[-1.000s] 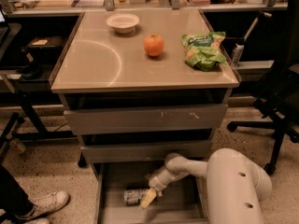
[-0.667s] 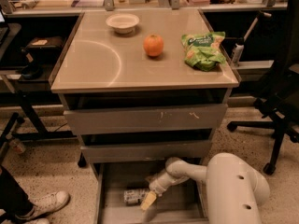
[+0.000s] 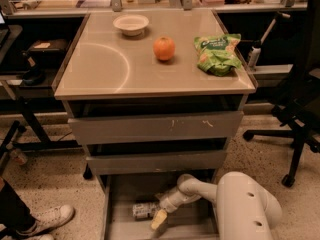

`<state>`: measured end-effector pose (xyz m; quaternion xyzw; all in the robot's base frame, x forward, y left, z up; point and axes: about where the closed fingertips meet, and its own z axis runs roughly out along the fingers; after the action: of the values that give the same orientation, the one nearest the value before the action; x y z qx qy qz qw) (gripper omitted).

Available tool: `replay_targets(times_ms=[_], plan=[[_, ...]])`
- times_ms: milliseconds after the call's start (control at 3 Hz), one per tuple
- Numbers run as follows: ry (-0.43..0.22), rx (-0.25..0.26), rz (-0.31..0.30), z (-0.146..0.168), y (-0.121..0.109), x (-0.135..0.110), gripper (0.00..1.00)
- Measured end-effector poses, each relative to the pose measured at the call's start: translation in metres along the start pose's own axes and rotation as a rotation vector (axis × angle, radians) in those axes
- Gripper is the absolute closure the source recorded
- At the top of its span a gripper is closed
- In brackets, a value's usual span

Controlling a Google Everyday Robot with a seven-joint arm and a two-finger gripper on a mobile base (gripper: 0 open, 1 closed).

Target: Pick blue plastic bottle from bottom drawer and place on counter

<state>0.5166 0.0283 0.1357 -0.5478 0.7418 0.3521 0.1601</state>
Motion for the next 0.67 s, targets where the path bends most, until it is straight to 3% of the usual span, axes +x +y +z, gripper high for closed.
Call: replay_targets(times_ms=[667], plan=[[-0.001, 0.002, 0.000, 0.0002, -0.0014, 0.0005, 0.41]])
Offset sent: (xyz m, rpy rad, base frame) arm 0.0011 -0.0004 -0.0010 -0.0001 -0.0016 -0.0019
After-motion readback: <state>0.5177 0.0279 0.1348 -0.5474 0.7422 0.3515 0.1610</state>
